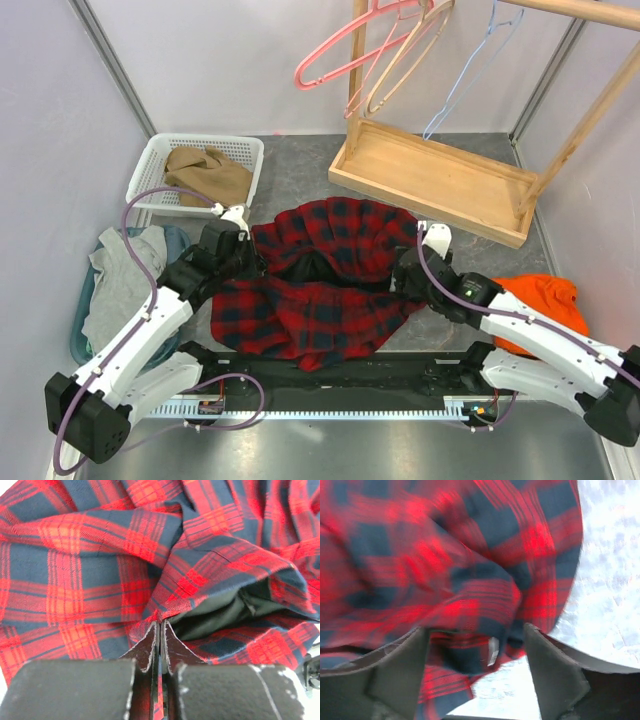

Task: Place the skirt on the hanger

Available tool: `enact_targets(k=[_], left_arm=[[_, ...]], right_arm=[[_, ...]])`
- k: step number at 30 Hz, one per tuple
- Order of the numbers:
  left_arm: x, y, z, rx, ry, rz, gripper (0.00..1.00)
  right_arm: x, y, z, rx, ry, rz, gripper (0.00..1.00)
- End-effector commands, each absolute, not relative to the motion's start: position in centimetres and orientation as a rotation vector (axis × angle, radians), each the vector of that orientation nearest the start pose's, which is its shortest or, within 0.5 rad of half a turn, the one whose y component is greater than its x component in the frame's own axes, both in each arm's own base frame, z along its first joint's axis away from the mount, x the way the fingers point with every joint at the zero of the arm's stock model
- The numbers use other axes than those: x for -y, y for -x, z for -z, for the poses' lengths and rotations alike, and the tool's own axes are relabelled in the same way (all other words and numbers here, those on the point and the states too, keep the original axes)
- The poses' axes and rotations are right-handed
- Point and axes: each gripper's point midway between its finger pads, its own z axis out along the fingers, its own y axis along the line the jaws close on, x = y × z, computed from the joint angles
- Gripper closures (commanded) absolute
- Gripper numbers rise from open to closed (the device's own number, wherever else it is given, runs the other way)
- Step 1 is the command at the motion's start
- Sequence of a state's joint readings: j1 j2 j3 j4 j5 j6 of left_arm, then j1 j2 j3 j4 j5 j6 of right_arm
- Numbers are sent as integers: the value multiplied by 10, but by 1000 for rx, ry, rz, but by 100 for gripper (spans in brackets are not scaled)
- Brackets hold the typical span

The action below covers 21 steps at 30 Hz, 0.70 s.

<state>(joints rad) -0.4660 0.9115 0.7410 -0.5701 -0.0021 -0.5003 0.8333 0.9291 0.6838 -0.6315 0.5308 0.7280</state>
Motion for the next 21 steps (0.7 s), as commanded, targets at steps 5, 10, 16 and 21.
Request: enact_targets(k=[5,10,16,21], left_arm=[[154,-250,-192,-2223,34,586,68],[153,-253,-196,-2217,32,570,49],[157,-261,-218,-2171,-19,576,34],[163,-264,-232,-2147,-38,609,31]], right_arm=[[-153,-235,-282,-1966,-14,-350,5],[-158,-259,-377,-1792,-4,-329,5],[-173,-299,-448,-1629,-51,-299,5],[-181,-340,-484,-1536,-106,-339,5]])
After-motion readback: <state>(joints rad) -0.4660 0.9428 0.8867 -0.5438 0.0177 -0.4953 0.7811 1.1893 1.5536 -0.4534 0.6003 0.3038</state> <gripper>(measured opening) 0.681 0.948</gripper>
